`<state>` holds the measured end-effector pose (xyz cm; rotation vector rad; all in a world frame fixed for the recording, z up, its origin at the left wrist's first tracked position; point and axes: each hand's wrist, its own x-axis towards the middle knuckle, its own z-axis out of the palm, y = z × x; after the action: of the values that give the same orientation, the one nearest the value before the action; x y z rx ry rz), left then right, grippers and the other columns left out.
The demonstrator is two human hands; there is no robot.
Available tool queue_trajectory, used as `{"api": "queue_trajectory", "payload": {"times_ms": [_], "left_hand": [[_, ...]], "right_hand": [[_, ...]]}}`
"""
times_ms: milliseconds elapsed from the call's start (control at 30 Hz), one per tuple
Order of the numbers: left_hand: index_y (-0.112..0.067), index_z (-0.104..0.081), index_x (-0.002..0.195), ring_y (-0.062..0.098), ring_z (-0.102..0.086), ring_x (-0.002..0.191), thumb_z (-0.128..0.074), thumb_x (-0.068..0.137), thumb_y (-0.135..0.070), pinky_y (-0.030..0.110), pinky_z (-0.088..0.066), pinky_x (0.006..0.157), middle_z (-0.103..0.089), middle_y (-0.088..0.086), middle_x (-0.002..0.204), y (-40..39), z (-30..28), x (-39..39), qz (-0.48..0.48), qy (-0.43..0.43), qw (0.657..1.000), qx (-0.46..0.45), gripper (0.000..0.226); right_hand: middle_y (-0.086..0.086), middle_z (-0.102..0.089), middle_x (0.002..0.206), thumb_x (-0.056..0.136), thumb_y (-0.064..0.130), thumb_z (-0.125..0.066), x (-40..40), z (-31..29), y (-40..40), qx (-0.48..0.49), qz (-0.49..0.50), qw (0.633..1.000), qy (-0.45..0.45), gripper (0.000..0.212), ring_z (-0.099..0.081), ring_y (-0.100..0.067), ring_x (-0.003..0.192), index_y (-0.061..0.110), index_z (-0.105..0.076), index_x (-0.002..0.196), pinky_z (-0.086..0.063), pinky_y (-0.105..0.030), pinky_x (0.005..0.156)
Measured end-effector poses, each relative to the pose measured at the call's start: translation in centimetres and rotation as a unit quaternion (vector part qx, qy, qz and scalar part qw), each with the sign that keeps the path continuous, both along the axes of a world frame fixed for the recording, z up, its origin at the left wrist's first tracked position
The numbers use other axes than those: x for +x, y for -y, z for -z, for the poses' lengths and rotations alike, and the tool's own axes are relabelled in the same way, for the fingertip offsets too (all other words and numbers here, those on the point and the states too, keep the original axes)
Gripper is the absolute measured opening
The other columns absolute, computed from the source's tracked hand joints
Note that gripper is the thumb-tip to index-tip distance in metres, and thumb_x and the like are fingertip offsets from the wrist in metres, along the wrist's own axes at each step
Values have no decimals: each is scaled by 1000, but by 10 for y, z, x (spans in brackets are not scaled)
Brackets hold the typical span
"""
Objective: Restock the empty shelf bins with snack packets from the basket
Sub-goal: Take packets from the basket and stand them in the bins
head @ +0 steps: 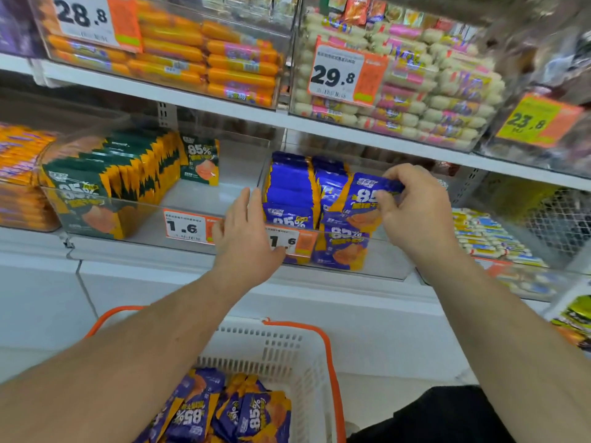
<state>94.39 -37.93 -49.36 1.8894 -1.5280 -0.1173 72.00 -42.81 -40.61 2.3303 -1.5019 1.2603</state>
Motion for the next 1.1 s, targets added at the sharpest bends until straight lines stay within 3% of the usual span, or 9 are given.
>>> {"api": "queue_trajectory", "payload": {"times_ms": [133,233,367,533,667,833,1000,1100], "left_hand": [[-25,-24,136,22,-46,123,-77,65,-26,53,-29,104,-48,-5,127,4,11,1,3,-27,1000,-9,89],[-24,-23,136,20,-47,121,-76,66,-21,50,-28,105,-50,-6,124,3,11,1,0,-19,1000,-6,88],[-22,-12,144,18,-42,126,-76,72,-20,45,-23,107,-46,-5,132,-2,7,1,4,-12,1000,9,97],[-24,-22,134,17,-47,119,-76,70,-20,46,-26,103,-50,-7,122,-1,8,2,3,-6,1000,4,84],[-22,-21,138,18,-46,123,-77,70,-23,48,-27,104,-50,-5,128,1,11,2,7,-6,1000,7,89],[-21,-20,140,20,-45,127,-78,68,-21,49,-29,107,-49,-2,133,2,10,3,18,-11,1000,15,92],[-23,-23,137,19,-47,125,-78,67,-20,49,-32,105,-46,-4,132,1,12,4,43,-39,998,-1,89],[-22,-18,148,20,-26,143,-77,74,-23,47,-24,113,-25,1,155,-8,15,5,47,-2,999,-12,95]], "right_hand": [[-5,-60,101,87,17,-67,-1,4,9,-29,19,999,-31,19,-55,-24,82,14,-64,105,-47,-39,75],[-9,-63,102,84,15,-69,3,14,14,-39,22,996,-73,19,-60,-33,91,13,-66,103,-48,-46,81],[-6,-65,106,87,20,-68,10,31,22,33,50,994,-96,22,-60,-30,96,15,-68,109,-45,-41,84],[-9,-66,118,92,26,-64,21,47,27,123,74,978,-151,28,-59,-30,108,16,-67,118,-46,-38,87],[-8,-64,123,94,25,-63,25,50,30,145,77,979,-119,28,-57,-28,113,16,-66,120,-46,-36,87],[-11,-67,114,93,21,-66,21,52,31,162,67,984,-27,18,-60,-26,110,11,-68,107,-51,-35,81],[-11,-61,122,92,20,-67,23,55,25,164,65,984,-16,27,-57,-26,114,10,-65,117,-52,-38,87],[-10,-52,127,90,15,-67,29,59,16,105,57,993,-27,35,-57,-27,111,10,-61,123,-51,-41,86]]}}
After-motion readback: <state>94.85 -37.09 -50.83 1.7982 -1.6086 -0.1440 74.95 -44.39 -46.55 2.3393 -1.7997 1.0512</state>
